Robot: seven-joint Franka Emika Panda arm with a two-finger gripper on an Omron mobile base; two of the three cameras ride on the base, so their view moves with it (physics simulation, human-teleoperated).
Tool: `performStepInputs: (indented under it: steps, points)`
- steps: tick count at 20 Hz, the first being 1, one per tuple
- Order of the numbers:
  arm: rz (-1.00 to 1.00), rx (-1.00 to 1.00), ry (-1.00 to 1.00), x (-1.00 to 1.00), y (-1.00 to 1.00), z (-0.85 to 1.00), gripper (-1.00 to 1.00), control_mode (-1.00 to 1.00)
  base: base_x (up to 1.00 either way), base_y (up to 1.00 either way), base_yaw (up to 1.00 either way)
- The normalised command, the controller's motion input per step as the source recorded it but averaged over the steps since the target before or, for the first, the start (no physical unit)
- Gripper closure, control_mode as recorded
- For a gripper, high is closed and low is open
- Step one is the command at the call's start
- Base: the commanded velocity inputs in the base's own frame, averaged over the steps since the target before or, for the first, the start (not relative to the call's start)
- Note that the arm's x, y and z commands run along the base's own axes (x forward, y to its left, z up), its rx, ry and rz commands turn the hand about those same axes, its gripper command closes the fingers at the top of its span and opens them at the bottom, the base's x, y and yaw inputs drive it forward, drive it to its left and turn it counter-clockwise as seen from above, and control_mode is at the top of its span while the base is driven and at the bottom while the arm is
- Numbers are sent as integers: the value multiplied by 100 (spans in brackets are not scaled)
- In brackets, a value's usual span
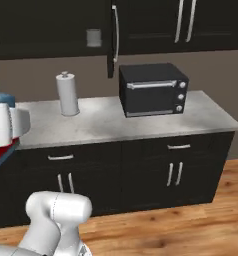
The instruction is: There is a bowl on the dining counter. Grab a lemon wedge from the fridge and place it in the bowl. Then get the liquor bottle and glass cup from the cabinet and place them next to the bowl.
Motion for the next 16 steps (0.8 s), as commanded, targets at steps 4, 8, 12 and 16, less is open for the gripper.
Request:
performStepInputs:
  steps: [4, 8, 12, 16]
  points:
    - [0, 0, 0, 0, 0, 0, 100, 100, 0, -34, -91]
    - [0, 0, 0, 0, 0, 0, 100, 100, 0, -42, -89]
    - [0, 0, 0, 0, 0, 0, 100, 100, 0, -51, -87]
    - [0, 0, 0, 0, 0, 0, 100, 100, 0, -60, -85]
